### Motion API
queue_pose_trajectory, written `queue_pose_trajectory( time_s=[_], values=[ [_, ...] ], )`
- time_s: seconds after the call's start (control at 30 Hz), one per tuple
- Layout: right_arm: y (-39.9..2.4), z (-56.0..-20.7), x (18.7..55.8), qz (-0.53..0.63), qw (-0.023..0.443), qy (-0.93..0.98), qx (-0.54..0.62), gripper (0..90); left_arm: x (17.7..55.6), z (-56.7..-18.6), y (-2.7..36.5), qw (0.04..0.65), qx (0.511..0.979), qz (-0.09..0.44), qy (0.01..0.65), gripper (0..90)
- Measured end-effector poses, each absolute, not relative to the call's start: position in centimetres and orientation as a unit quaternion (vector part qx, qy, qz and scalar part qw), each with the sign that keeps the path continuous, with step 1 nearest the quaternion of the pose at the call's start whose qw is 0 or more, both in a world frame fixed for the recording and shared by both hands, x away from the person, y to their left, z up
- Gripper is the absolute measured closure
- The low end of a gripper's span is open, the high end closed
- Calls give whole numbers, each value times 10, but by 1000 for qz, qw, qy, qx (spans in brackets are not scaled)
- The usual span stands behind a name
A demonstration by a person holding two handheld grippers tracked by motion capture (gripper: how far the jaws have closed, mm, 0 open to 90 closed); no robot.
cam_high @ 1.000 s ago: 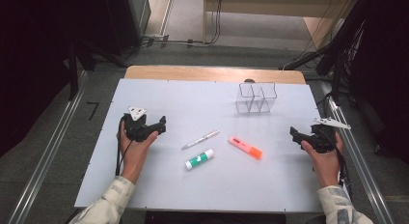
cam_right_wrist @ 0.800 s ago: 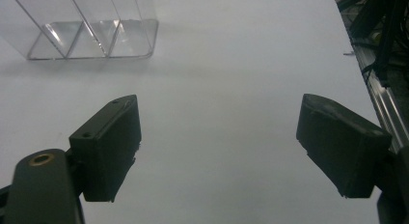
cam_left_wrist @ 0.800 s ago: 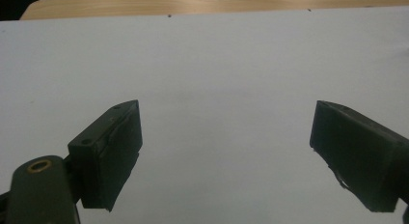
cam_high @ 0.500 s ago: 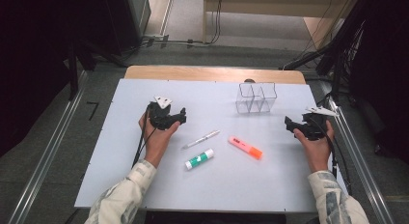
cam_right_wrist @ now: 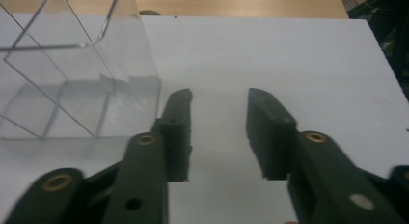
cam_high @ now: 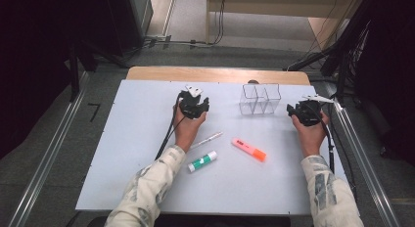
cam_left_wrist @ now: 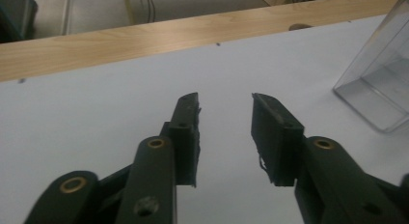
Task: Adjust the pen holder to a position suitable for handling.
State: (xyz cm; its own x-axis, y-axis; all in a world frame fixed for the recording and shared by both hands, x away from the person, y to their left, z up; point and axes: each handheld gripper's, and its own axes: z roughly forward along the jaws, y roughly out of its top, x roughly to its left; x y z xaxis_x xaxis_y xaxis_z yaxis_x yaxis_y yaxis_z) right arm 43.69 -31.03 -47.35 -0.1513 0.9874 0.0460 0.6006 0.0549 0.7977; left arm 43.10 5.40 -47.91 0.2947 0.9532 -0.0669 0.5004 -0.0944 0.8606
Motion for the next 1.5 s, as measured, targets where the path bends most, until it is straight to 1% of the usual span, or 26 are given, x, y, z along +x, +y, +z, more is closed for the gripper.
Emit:
queue_pose_trajectory(
  time_s=[0.1, 0.17, 0.2, 0.27, 0.3, 0.47, 0.63, 0.73, 0.87, 1.0, 1.1, 1.23, 1.5],
  values=[
    [-309, -472, 445, 365, 263, 667, 593, 790, 442, -480, 34, 419, 699, 261, 517, 758],
    [-308, -472, 450, 373, 248, 668, 595, 822, 449, -481, 22, 422, 706, 253, 509, 806],
    [-307, -471, 452, 372, 248, 669, 594, 839, 452, -482, 15, 424, 707, 250, 507, 826],
    [-305, -471, 456, 377, 241, 675, 587, 853, 455, -483, 10, 426, 709, 248, 504, 875],
    [-303, -471, 457, 377, 237, 681, 581, 858, 458, -484, 0, 429, 712, 246, 498, 900],
    [-293, -467, 464, 377, 228, 701, 560, 864, 463, -482, -19, 436, 719, 233, 489, 900],
    [-291, -466, 466, 381, 223, 701, 560, 861, 465, -473, -33, 439, 728, 221, 479, 900],
    [-291, -466, 466, 381, 221, 702, 559, 860, 465, -471, -39, 435, 736, 216, 471, 900],
    [-293, -468, 468, 386, 215, 701, 560, 867, 467, -472, -40, 434, 736, 207, 477, 900],
    [-294, -468, 467, 388, 209, 704, 557, 874, 465, -472, -41, 429, 742, 211, 470, 900],
    [-292, -469, 466, 398, 191, 709, 550, 875, 463, -470, -33, 431, 740, 208, 472, 900],
    [-281, -469, 462, 400, 186, 722, 533, 875, 461, -470, -23, 433, 736, 207, 478, 900],
    [-251, -471, 454, 413, 165, 740, 504, 875, 436, -472, 21, 436, 729, 202, 488, 900]
  ],
)
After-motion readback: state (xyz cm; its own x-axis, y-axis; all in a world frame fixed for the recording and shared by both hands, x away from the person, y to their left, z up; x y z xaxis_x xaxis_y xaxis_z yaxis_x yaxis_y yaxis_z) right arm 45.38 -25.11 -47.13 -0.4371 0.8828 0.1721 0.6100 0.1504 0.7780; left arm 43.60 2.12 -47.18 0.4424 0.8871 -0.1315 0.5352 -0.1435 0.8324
